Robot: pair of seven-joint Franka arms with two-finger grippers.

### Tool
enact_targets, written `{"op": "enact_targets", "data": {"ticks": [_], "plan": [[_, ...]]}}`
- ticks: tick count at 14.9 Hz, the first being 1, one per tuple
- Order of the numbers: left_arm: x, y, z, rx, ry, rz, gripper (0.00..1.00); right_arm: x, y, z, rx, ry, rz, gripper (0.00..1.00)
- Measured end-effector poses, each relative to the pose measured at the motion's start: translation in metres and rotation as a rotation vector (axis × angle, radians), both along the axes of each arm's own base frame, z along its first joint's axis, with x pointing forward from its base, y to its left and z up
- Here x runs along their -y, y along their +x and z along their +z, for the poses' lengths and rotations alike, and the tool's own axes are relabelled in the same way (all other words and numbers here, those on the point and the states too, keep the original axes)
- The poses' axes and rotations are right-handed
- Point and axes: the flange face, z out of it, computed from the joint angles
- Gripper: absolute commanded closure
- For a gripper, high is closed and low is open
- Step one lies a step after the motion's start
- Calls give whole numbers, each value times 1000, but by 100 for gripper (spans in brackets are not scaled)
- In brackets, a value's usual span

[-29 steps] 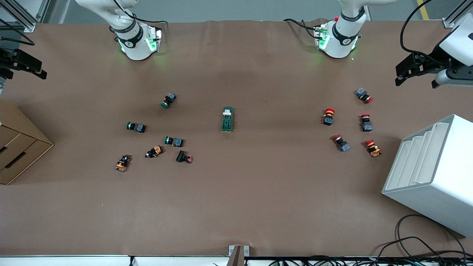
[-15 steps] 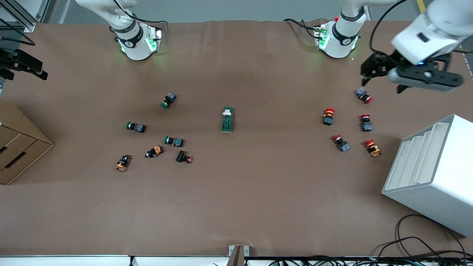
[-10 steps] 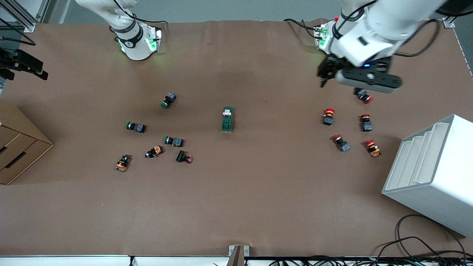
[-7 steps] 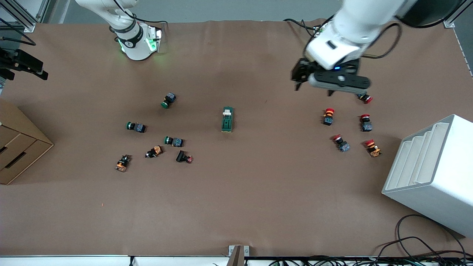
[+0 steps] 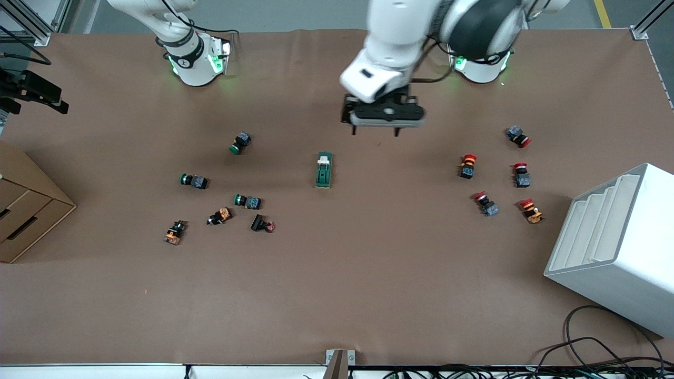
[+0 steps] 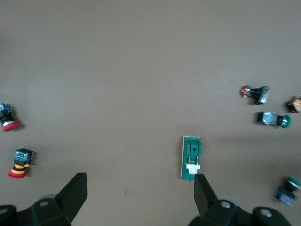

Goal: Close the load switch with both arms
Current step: 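Lower the left gripper over the green switch base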

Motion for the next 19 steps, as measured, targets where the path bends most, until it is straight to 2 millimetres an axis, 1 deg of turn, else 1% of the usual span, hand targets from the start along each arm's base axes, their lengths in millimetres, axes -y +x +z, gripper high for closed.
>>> {"op": "enact_targets", "data": {"ticks": [3,5,6,8,10,12,14,17,19], "plan": [[56,-38,-54,52,73,42,0,0,0,0,0,0,0,0],[89,-63,-95,97,95,82,0,0,0,0,1,0,0,0],[102,-75,-117,122,107,104,0,0,0,1,2,0,0,0],[123,-95,-158,173,129,145,0,0,0,2,4,0,0,0],[136,-109,-189,209,128,173,0,0,0,2,5,-1,1,0],[146,-122,-210,246,128,186,0,-1,0,4,11,-1,2,0],[153,-141,-234,297,138,187,0,-1,0,7,16,-2,2,0],[155,-178,-276,357,167,163,0,-1,0,8,20,-2,1,0],[147,-205,-305,422,184,137,1,2,0,8,20,-3,-3,0]]}}
